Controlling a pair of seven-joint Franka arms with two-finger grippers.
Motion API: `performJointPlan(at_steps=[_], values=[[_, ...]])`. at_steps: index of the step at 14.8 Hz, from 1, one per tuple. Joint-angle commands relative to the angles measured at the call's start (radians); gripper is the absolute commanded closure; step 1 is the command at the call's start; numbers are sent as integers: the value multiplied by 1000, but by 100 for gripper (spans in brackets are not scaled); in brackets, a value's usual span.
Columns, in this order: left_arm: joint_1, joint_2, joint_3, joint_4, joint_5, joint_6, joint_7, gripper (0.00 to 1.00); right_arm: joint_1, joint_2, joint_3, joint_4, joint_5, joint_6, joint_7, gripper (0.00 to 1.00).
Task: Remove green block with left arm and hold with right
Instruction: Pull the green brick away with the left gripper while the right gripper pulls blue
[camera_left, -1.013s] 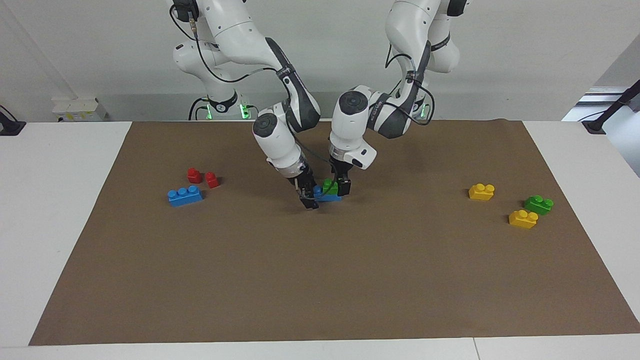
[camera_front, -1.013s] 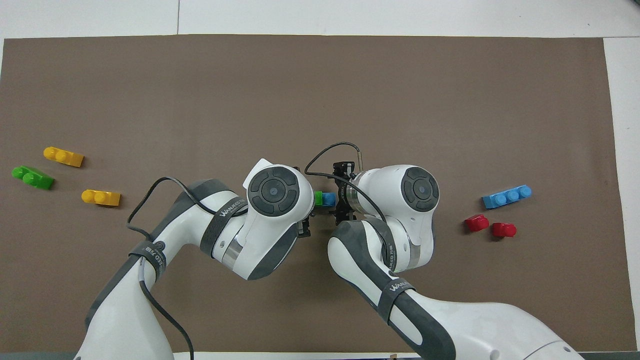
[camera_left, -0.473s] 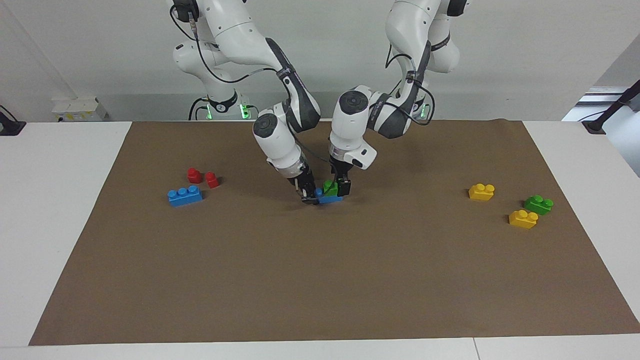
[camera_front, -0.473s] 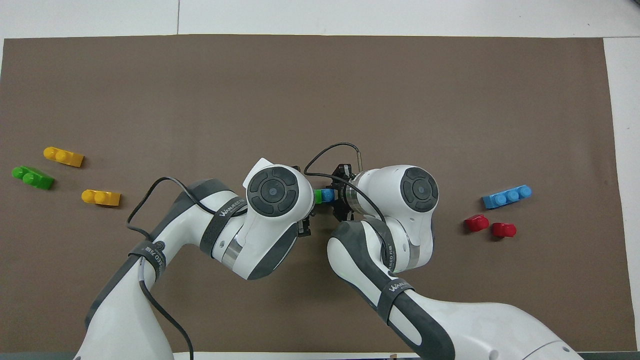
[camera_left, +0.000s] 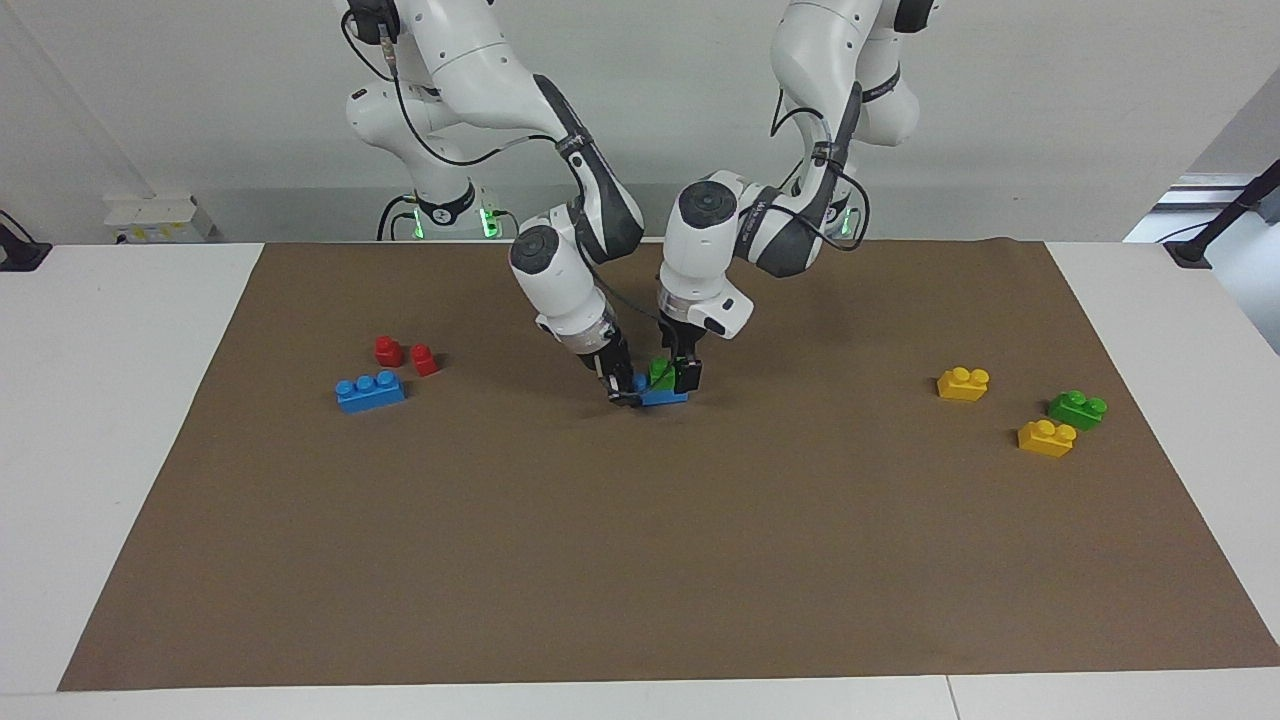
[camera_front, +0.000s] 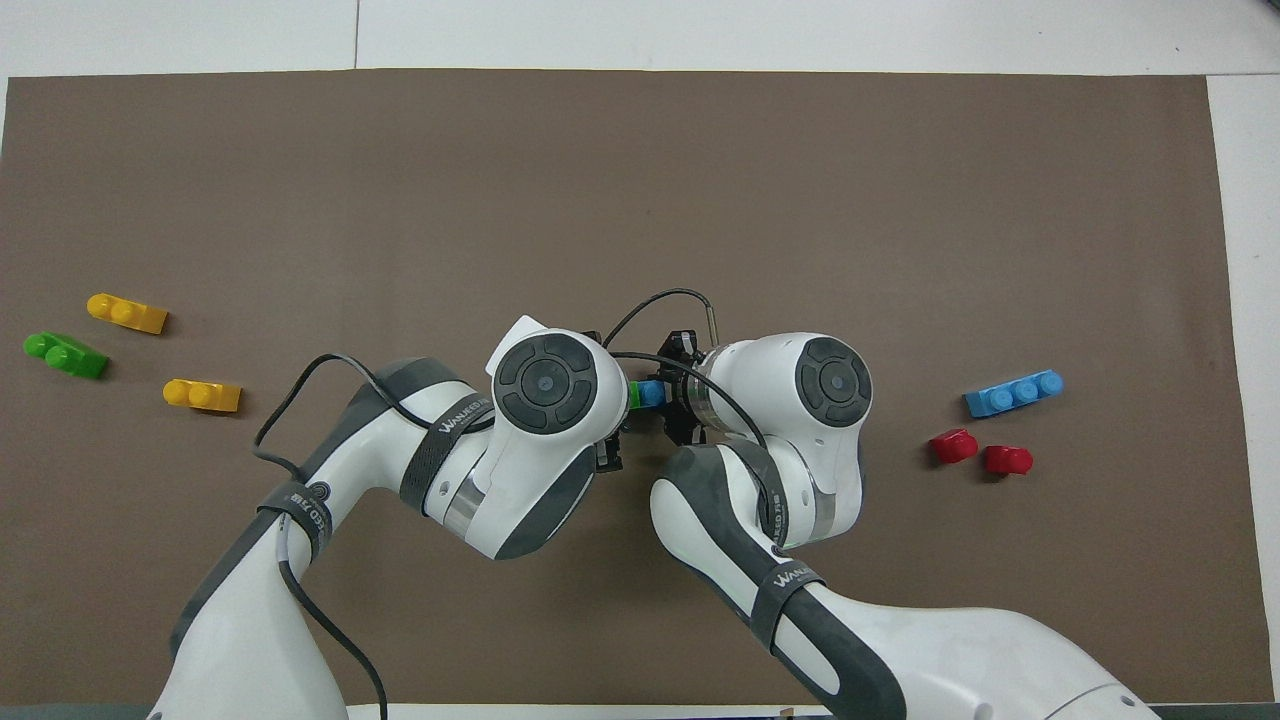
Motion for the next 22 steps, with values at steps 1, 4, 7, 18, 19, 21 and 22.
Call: performJointPlan(at_steps=[1,4,7,18,19,21,22], values=[[-10,-1,6,-9,18,4,-13,24,3,11,0,10,50,22,-40,100],[-16,-1,6,-11,29,4,-10,80,3,13,-1,10,72,28,-54,100],[-11,-8,3,-9,29,4,14,100,3,13,-1,10,72,38,-56,100],[70,-113,2,-5,29,-85,48,100,-11,5,-6,25,70,27,-143,100],[76,-123,0,-5,29,-91,49,100,-25,-2,-9,30,69,19,-166,100],[90,-143,3,-5,29,-113,78,100,-86,-28,-9,47,55,-43,-224,100],[118,-160,3,-5,28,-128,107,100,-120,-45,-9,54,55,-76,-282,100]])
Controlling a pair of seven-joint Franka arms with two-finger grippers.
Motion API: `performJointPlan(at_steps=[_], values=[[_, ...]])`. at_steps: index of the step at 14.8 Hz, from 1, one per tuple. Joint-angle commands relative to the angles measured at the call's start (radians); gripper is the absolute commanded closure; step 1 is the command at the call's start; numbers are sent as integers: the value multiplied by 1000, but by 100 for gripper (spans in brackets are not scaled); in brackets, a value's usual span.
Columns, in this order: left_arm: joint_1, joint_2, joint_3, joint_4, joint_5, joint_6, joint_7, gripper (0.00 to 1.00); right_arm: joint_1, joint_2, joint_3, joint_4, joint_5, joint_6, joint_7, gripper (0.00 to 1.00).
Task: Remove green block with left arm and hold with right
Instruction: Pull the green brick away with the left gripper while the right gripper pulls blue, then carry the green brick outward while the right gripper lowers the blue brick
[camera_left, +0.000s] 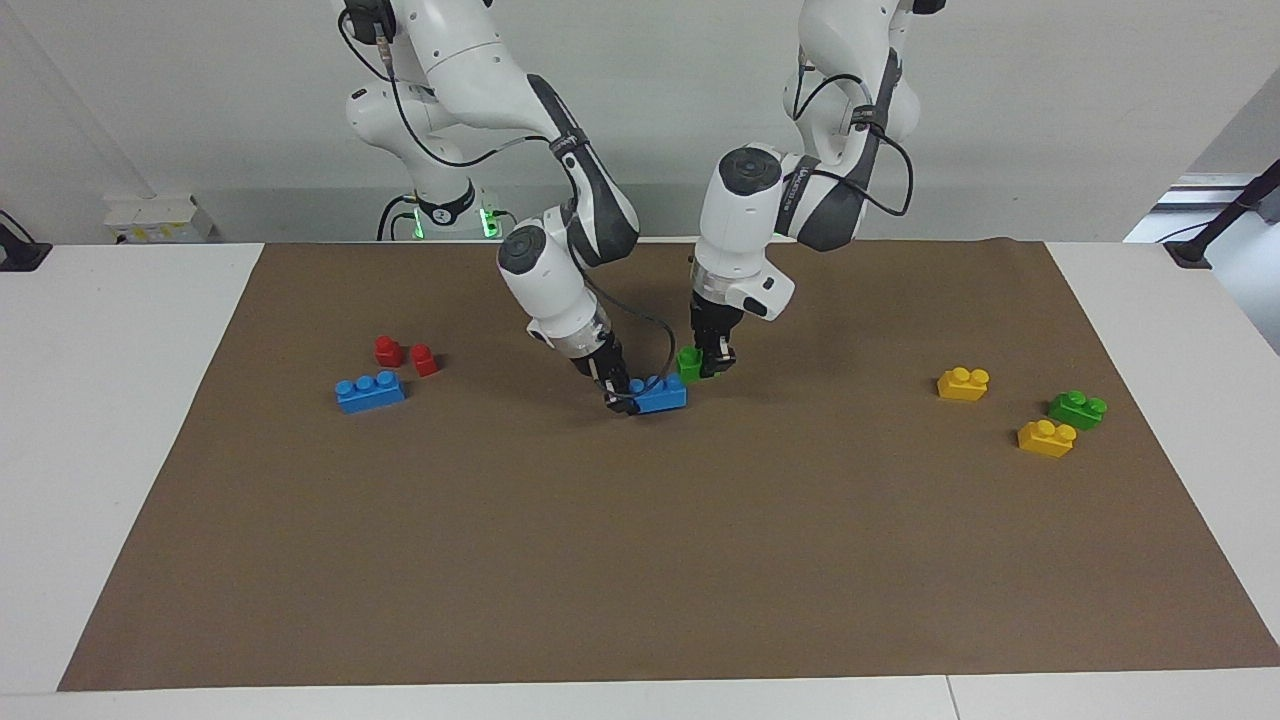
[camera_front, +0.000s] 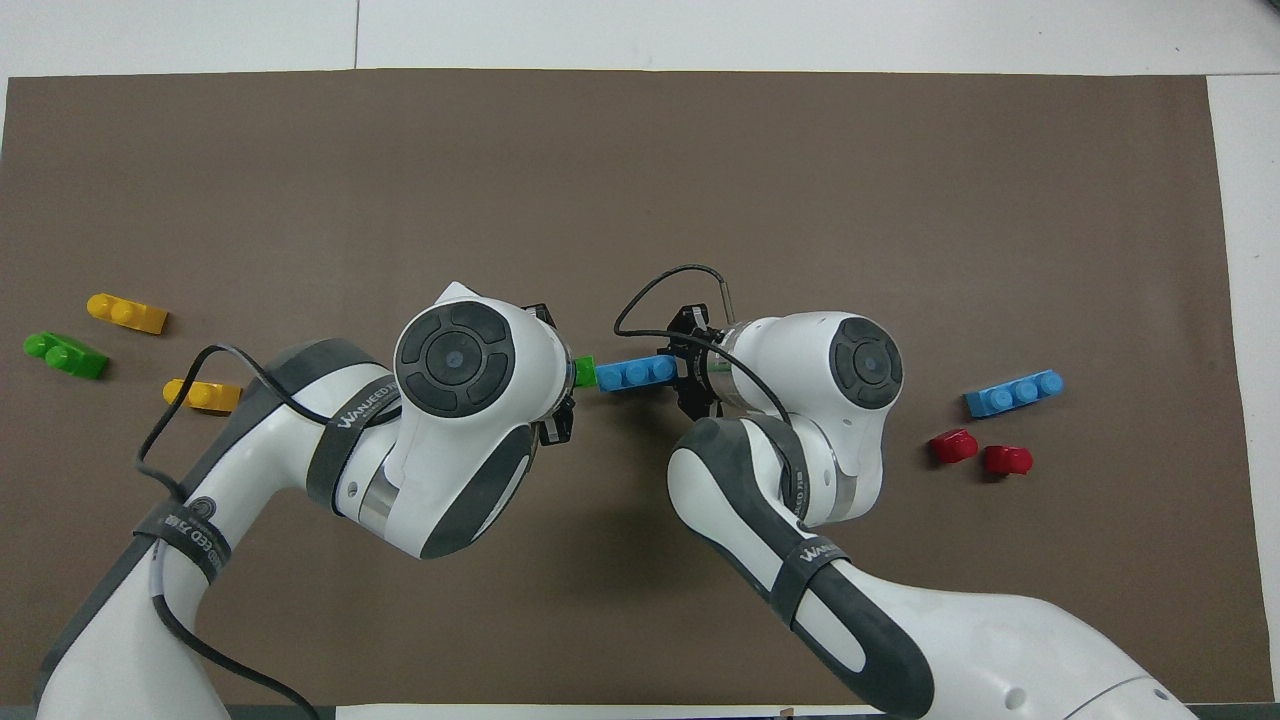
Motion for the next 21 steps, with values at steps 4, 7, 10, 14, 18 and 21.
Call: performJointPlan(at_steps=[4,7,10,14,18,21], values=[[172,-66,-3,3,1,-116,231,100,-254,-60,6,63,17,-233,-300,100],[284,-66,-1,3,1,-133,398,100,-395,-61,3,60,3,-331,-403,100],[372,-65,-3,0,0,-128,585,100,-521,-49,3,62,-52,-405,-501,100],[478,-63,-3,-5,-4,-119,852,100,-608,-20,1,65,-95,-417,-506,100],[558,-55,-3,-14,-22,-93,1095,100,-631,9,1,65,-95,-407,-506,100],[604,-26,-3,-19,-24,-50,1228,100,-638,19,1,60,-92,-399,-504,100]])
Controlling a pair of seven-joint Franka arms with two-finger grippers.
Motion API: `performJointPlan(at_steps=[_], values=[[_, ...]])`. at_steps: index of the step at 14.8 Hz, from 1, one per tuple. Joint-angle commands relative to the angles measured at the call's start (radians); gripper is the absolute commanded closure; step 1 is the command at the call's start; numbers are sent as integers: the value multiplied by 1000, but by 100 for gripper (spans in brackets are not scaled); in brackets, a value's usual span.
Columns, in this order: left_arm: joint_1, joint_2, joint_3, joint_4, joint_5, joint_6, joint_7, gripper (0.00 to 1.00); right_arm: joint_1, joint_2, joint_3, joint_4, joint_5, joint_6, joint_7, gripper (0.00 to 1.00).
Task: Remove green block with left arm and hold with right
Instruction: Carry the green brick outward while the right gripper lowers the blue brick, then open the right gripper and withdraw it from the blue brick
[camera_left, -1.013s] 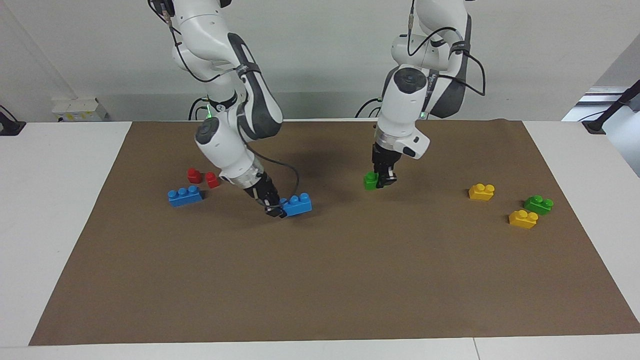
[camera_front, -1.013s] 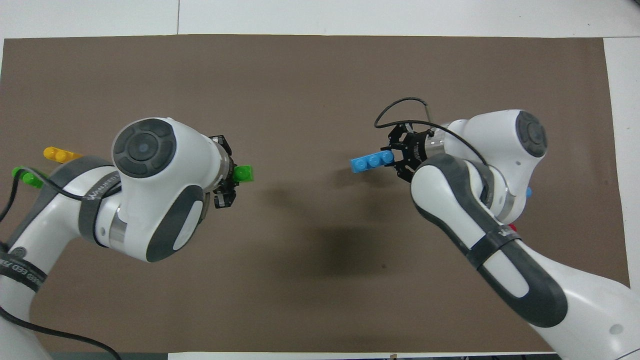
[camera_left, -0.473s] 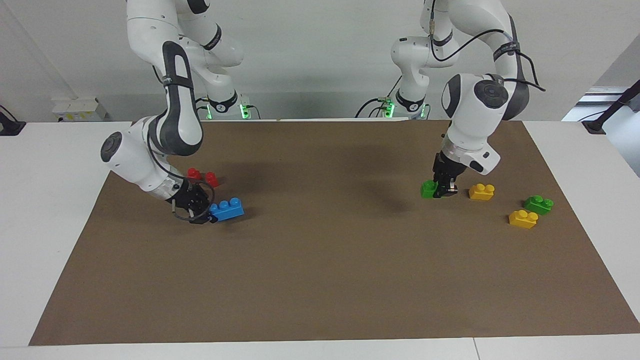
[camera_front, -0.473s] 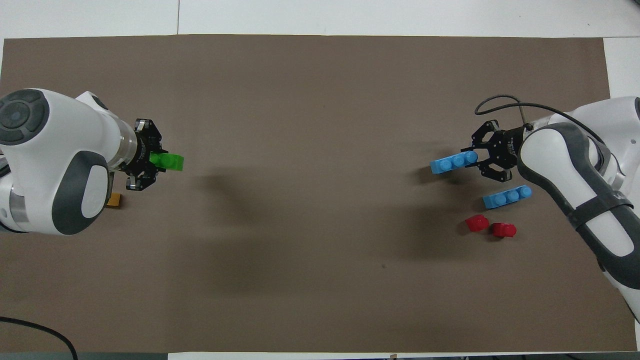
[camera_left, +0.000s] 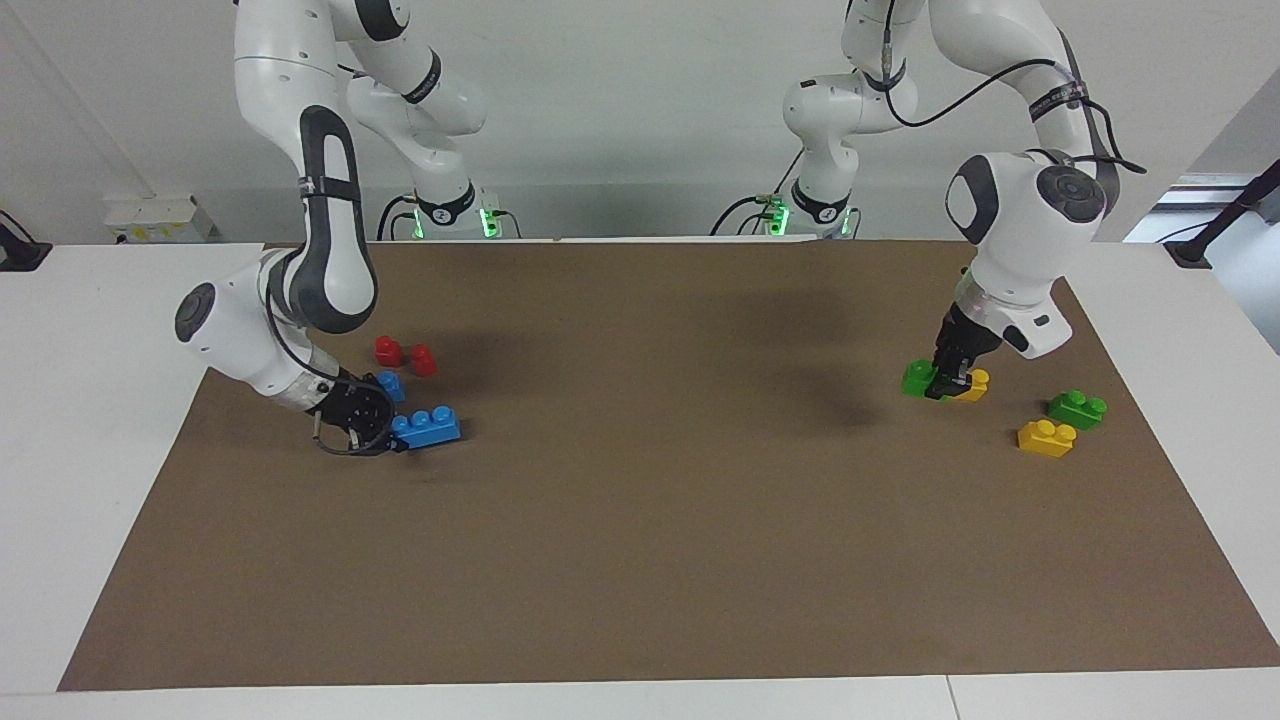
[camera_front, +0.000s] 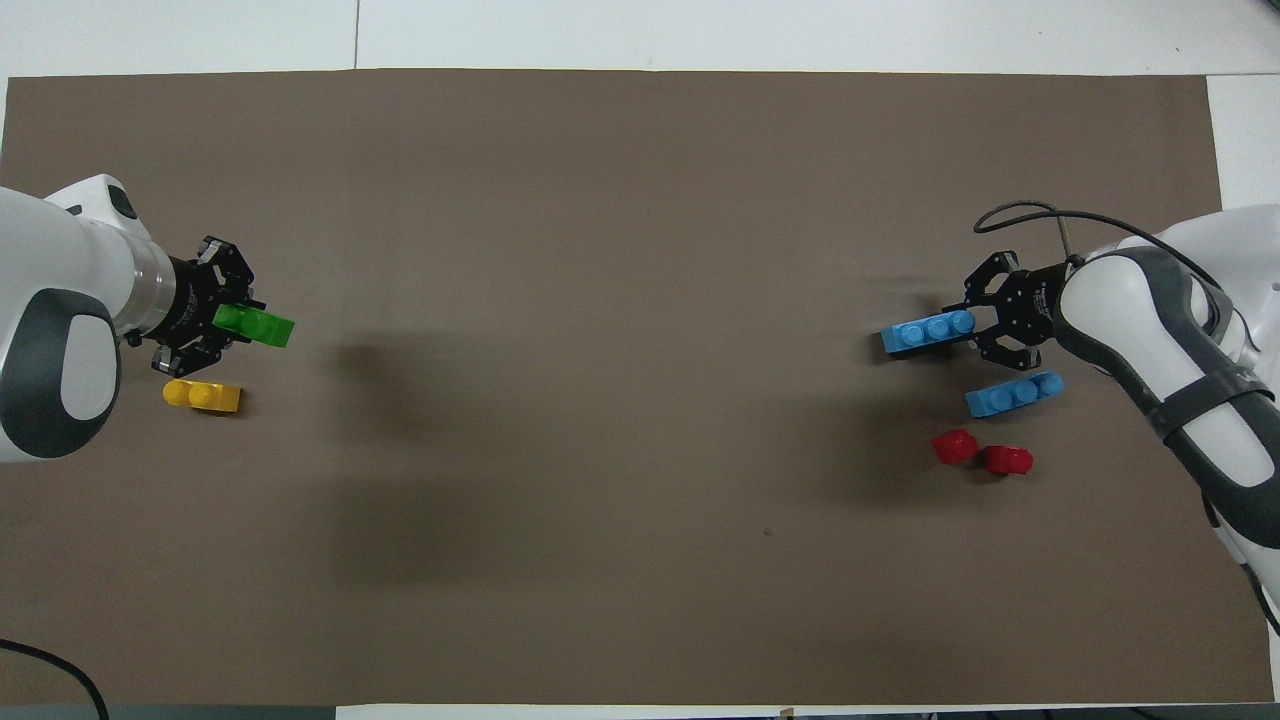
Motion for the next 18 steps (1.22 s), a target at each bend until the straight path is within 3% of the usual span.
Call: performJointPlan(at_steps=[1,5,6,8,9,13,18], values=[[36,23,-11,-13,-13,51,100,100,-18,7,15,0,-3,17,-6,100],[88,60,-11,-7,-13,121,177,100,-16,9,15,-5,-1,26,-2,100],[92,71,-11,-6,-13,140,177,100,-16,9,15,-5,-1,31,-2,86],[103,98,-11,-4,-13,169,174,100,-16,7,15,-2,-1,33,0,25],[108,112,-11,-1,-15,186,172,100,-15,3,15,-2,-1,33,1,11],[132,207,-9,59,-49,221,160,100,-9,-31,15,12,-1,10,43,5],[155,267,-8,93,-116,236,139,100,0,-94,13,67,-38,-73,72,1]])
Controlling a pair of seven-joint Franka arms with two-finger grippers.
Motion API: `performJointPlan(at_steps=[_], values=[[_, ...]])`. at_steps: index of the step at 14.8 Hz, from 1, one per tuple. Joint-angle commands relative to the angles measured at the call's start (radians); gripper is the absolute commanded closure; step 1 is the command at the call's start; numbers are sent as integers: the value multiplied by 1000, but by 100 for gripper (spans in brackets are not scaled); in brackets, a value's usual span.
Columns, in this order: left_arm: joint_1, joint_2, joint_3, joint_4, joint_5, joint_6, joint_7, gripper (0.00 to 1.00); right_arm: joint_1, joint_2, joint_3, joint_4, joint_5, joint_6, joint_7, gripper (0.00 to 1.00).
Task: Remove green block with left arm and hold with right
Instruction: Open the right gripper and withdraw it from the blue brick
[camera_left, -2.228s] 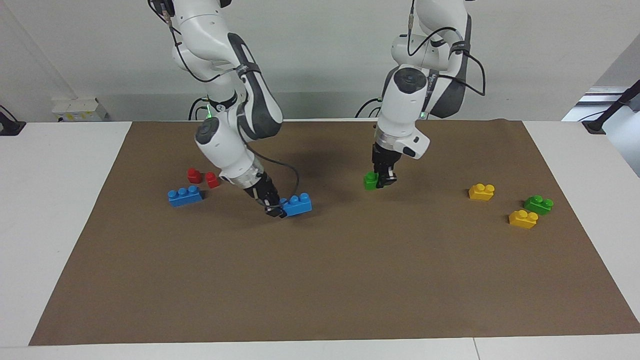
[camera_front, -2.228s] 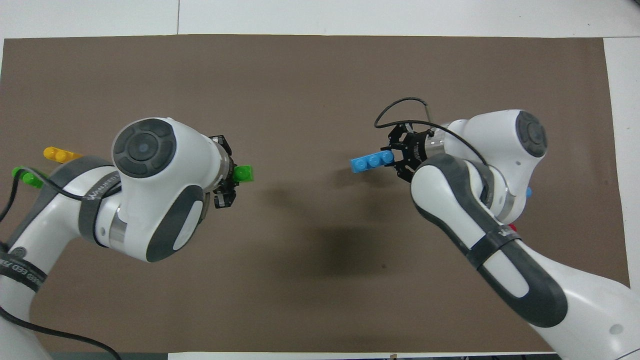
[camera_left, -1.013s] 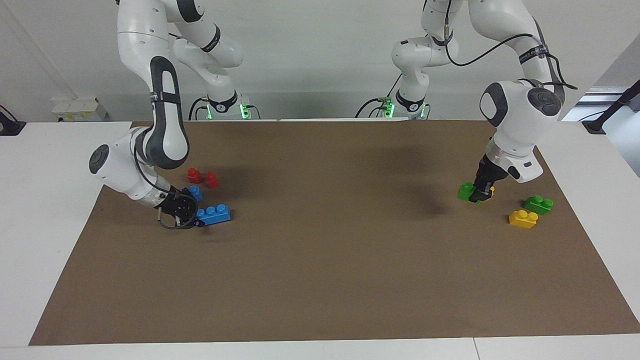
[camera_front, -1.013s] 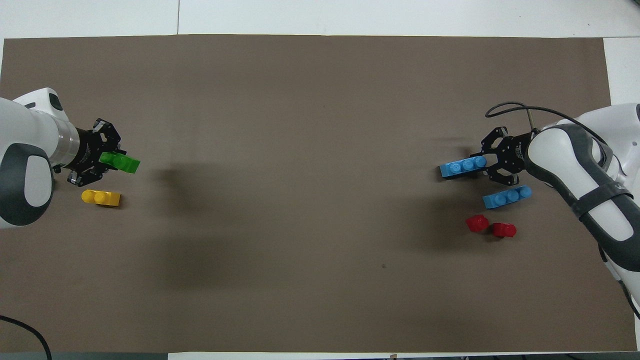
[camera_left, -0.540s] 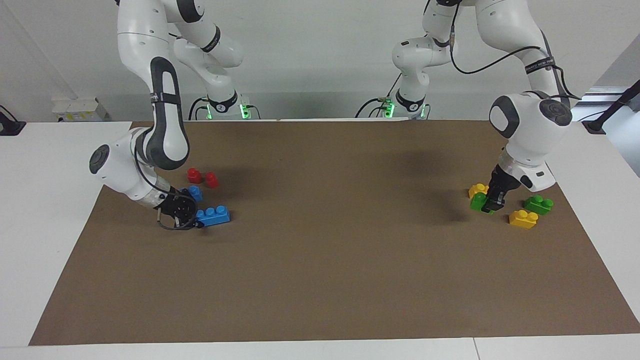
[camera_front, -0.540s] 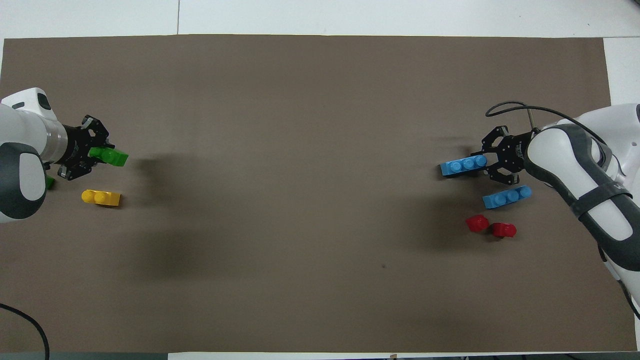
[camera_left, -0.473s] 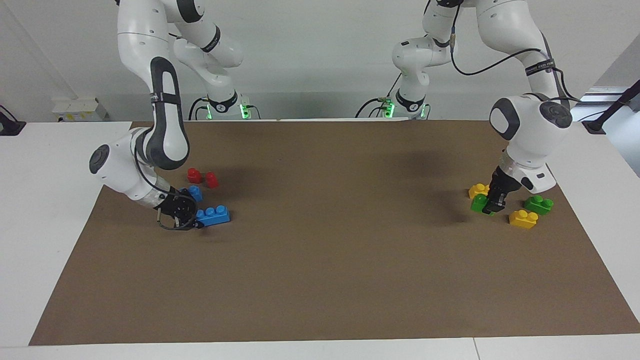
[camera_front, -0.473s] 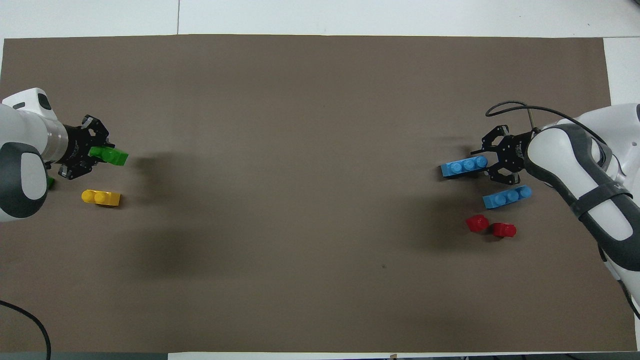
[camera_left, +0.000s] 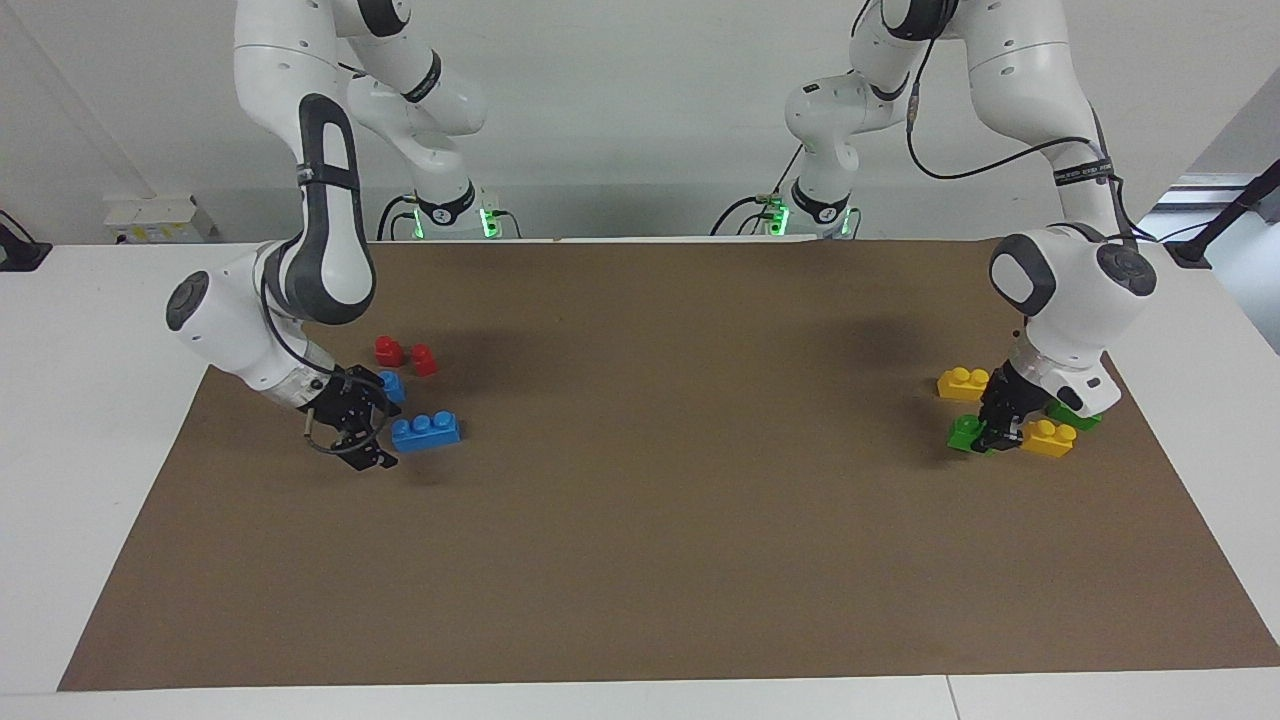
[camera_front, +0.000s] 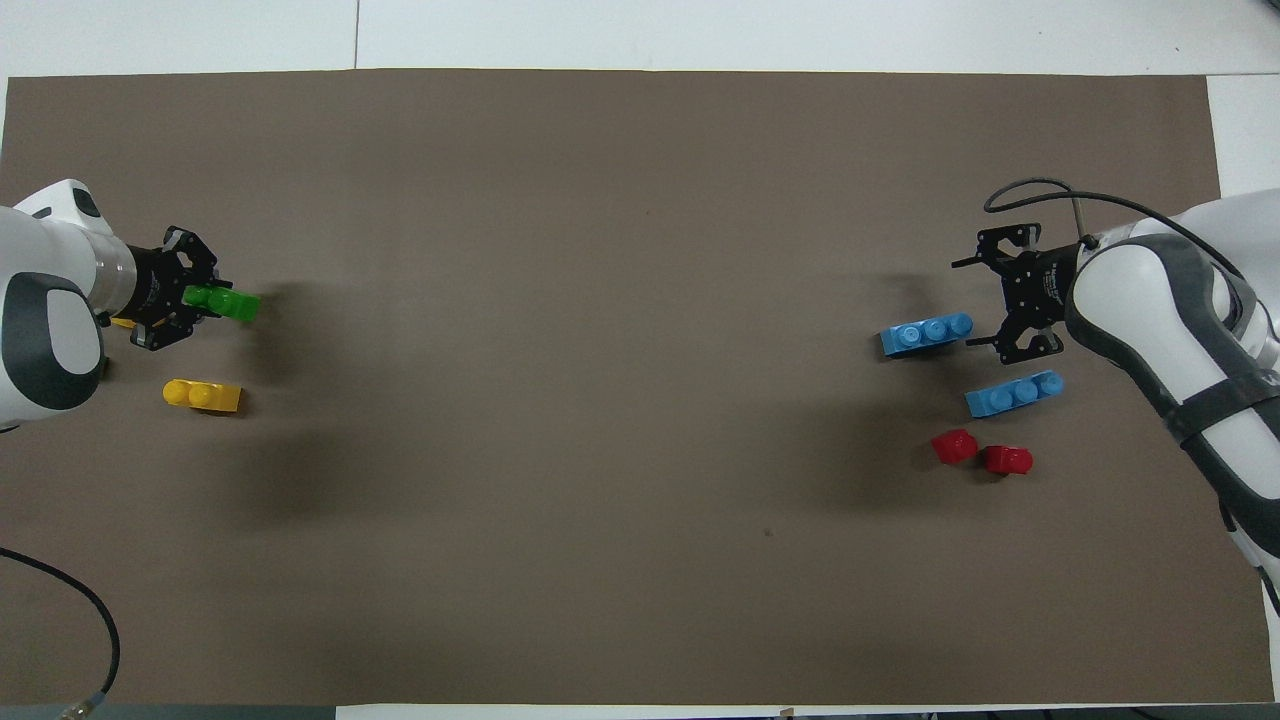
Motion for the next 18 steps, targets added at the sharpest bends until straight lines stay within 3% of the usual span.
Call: performJointPlan(at_steps=[1,5,9,10,11,15,18], values=[[11,54,-7,44,-28,23,-18,100,-4,-60,4,44,-69,-77,24,1],[8,102,-7,76,-22,51,-19,100,1,-73,11,208,-195,-284,-21,0],[11,107,-7,73,-14,69,-10,100,1,-163,17,259,-283,-387,-372,0],[8,107,-5,75,-9,68,-7,67,2,-191,19,257,-312,-404,-452,0],[5,107,-5,75,15,59,-6,1,11,-218,19,257,-341,-430,-519,0],[0,102,-7,75,41,48,-6,0,39,-315,21,257,-394,-536,-756,0],[2,71,-7,76,41,13,-6,0,48,-346,40,259,-471,-539,-969,0]])
